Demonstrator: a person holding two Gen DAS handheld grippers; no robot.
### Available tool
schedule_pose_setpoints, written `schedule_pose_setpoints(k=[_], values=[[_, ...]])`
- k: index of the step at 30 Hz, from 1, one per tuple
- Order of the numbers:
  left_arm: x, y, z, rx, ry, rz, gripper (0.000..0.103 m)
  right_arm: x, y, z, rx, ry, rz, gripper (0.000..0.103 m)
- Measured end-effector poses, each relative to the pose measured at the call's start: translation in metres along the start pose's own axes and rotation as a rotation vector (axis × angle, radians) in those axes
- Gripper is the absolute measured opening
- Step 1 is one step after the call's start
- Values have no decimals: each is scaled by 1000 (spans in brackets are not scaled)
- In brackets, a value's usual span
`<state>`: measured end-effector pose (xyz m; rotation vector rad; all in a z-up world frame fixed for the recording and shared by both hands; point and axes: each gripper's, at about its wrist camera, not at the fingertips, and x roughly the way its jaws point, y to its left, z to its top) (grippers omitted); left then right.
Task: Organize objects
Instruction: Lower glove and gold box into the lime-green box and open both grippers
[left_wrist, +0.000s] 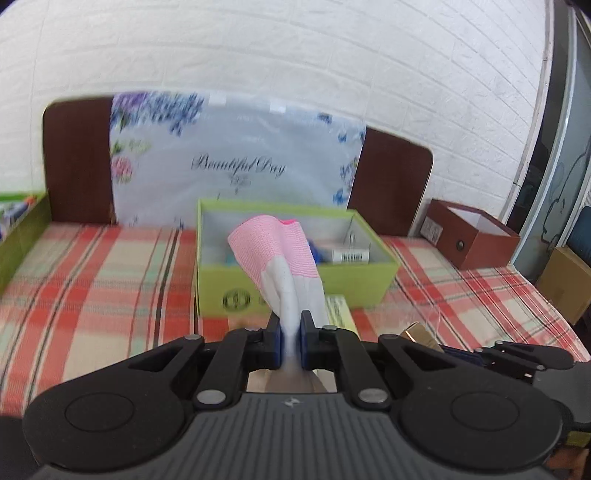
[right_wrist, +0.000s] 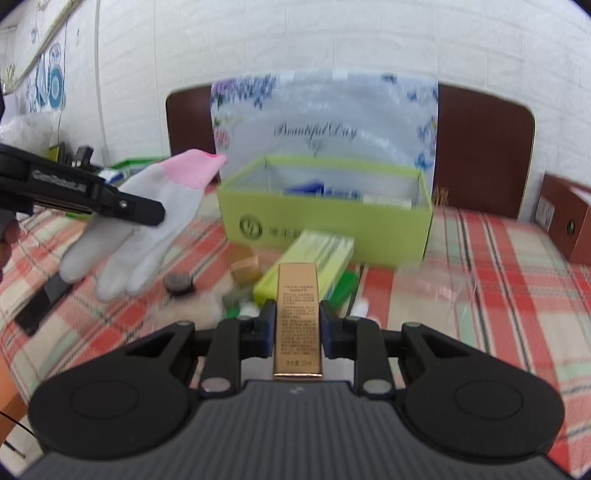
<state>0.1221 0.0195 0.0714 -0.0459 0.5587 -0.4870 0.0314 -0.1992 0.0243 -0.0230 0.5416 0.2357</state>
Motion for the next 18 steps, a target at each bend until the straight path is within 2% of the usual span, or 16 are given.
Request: schedule_pose_setpoints(k=[4,8,12,18], values=[[22,1,41,56,-47,22,8,1,-8,30,9,-78,0,23],[55,10,76,68,-56,27,8,8,-12,56,-15,-143,-29,24],[93,15,86,117,-48,58,8,27,-22,76,2,-168,-43,24],[147,31,90,142,17,81,8,72,-40,101,35,-177,-41,24]])
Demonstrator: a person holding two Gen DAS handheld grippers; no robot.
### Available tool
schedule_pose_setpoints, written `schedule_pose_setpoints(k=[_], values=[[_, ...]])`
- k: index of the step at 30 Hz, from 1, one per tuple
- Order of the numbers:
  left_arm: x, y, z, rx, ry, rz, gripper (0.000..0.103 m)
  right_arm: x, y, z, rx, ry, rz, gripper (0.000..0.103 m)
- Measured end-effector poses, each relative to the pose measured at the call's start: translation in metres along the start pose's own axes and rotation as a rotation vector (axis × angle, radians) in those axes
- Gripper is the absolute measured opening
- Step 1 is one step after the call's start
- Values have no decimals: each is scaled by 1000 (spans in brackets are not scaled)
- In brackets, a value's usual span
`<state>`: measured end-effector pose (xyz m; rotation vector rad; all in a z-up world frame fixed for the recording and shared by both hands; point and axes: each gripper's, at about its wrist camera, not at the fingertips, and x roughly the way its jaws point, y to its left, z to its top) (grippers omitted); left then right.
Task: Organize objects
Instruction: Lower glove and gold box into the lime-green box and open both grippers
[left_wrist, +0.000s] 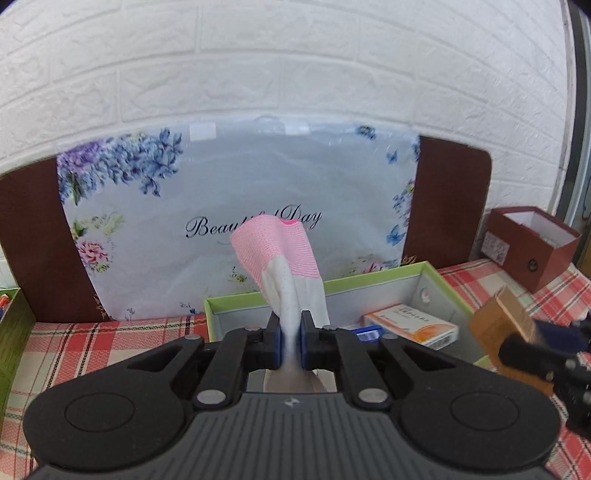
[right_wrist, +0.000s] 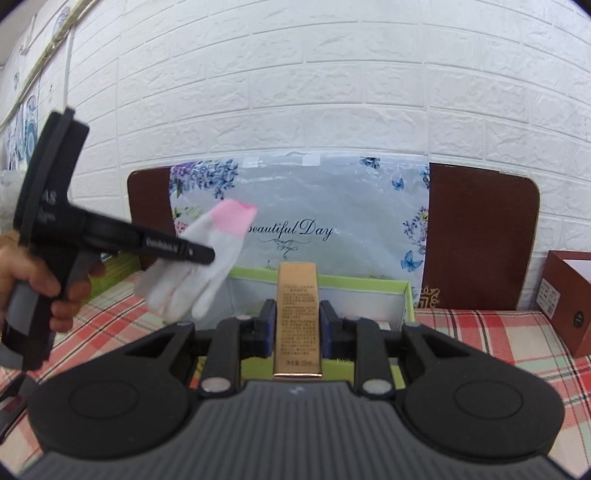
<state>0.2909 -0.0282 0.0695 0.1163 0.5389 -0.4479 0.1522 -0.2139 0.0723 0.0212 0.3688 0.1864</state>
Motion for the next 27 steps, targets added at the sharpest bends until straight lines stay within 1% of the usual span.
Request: schedule_pose_setpoints(k=[4,8,12,13,15,16,17,18,19,20,22,23,24,27], values=[[28,6,-2,11,41,3,8,34,-6,4,1,9,-18,24],[46,12,-6,-9,63,-7,8,69,-9,3,-3,23,-20,24],[58,12,-13,11,71,-8,8,97,-9,-3,-5,52,-23,24],[59,12,-15,14,59,2,10,103,-9,-5,-8,61,-21,24],[57,14,-18,9,38,-1,32,113,-6,-10,-23,76,-32,24],[54,16,-19,-3,31,-1,60,116,-5,-12,-40,78,-37,27],[49,17,-20,-20,10,0,79,117,-4,-14,-55,82,-39,45],[43,19,-21,-34,-24,7,82,115,-4,-15,-55,76,-46,66],[36,20,-22,-44,-58,15,83,110,-4,-17,-52,51,-56,72],[30,21,-22,-49,-71,20,83,104,-5,-18,-56,30,-69,79],[19,21,-22,-66,-73,23,83,92,-5,-18,-71,11,-101,87],[14,20,-22,-77,-76,24,83,86,-5,-18,-73,4,-109,97],[7,19,-23,-86,-80,26,83,80,-5,-19,-68,-1,-114,103],[-20,13,-28,-106,-112,26,83,57,-5,-20,-41,-14,-104,103]])
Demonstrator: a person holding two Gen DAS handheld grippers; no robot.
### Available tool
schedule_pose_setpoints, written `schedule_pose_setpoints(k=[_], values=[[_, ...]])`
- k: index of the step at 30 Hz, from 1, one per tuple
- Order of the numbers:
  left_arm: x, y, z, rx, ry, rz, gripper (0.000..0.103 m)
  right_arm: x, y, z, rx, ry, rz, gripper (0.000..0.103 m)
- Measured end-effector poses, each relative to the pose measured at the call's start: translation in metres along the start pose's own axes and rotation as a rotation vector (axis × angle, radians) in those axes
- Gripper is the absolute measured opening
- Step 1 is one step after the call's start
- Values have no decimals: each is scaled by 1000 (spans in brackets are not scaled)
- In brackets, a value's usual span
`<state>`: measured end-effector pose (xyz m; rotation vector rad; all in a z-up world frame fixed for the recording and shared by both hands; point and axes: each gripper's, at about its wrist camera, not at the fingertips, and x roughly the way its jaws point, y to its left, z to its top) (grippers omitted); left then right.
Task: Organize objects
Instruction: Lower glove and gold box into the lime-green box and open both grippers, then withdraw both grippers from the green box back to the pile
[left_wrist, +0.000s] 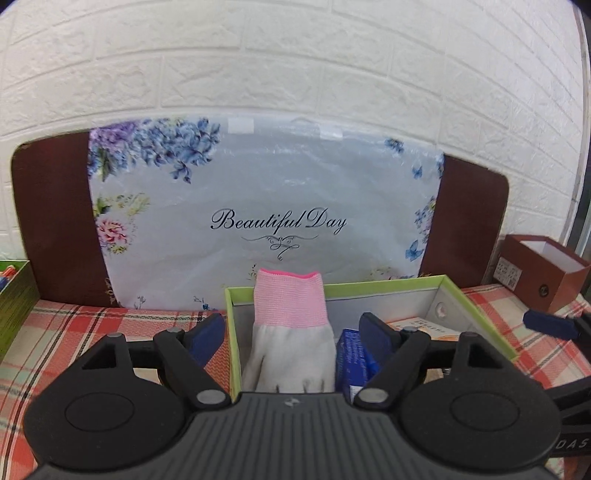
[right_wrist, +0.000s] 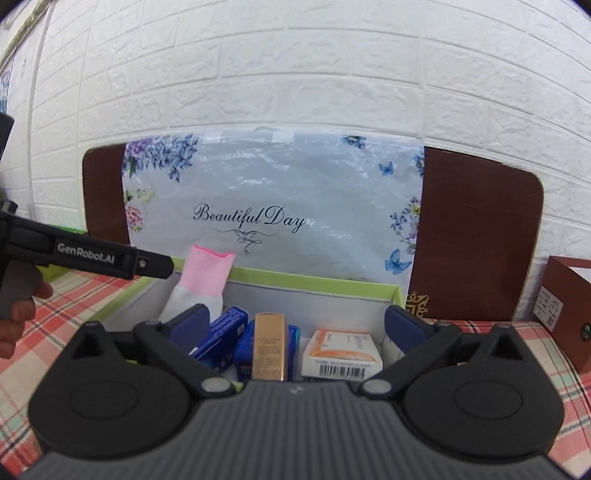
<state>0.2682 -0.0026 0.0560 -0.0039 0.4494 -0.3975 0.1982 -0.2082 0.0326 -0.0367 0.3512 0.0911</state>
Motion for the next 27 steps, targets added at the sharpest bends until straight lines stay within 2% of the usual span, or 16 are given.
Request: schedule_pose_setpoints(k=[5,10,15,19,24,27], values=[[-55,-14,-11,-51,-41,7,85,-43,4,-4,30,-2,22,103],[-99,-28,-26,-83,-40,-11,86,-90,10,-7,21,-34,35,103],[-133,-37,-49,-80,-42,35,86,-134,14,-10,-22,-80,18,103],[-149,-40,-75,-120,5,26,86,-160,14,-23,-19,-73,3,103],[-153,-40,-113,-153,82,40,86,-171,12,-45,21,-7,-2,103],[-149,-31,-133,-190,156,45,86,-174,13,-64,21,46,-19,103]])
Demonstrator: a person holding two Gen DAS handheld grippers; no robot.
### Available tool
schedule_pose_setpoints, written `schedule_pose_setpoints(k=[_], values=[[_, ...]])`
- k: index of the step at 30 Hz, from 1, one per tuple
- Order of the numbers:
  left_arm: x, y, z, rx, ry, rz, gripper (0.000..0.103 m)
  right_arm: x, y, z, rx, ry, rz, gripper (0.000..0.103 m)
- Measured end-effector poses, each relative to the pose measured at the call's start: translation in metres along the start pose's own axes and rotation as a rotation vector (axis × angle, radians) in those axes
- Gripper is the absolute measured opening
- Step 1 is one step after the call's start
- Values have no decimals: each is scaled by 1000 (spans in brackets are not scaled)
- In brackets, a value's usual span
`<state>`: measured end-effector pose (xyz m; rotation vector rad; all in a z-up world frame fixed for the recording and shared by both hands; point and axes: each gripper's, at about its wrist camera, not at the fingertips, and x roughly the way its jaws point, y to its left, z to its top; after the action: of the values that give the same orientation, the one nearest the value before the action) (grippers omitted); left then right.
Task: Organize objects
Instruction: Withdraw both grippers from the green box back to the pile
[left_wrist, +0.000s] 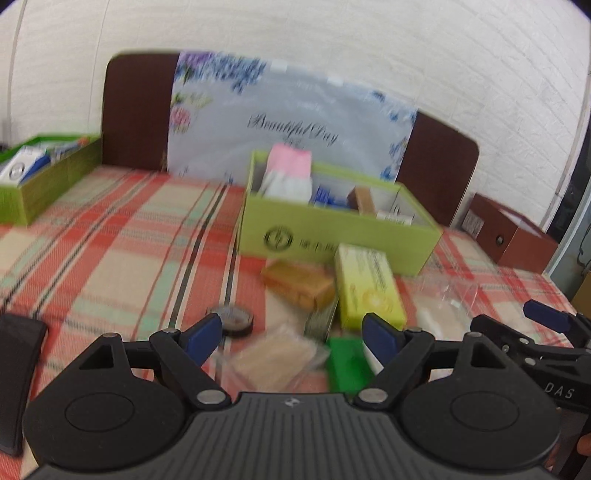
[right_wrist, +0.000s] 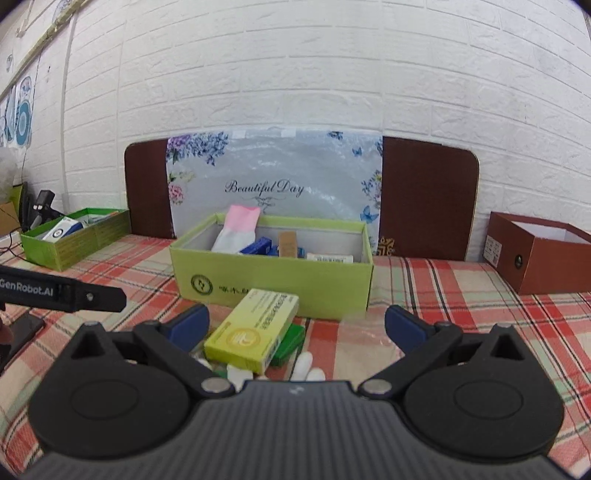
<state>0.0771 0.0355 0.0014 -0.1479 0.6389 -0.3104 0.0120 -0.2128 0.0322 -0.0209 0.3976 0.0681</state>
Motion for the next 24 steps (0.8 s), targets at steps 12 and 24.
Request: schedule_pose_setpoints(k=[12,24], values=[[19,16,-21,32,93,-17,86,31,23,-61,36,230,59,103],[42,15,-16,92,126,-74,86,44,39,-73,12,277,88,40]])
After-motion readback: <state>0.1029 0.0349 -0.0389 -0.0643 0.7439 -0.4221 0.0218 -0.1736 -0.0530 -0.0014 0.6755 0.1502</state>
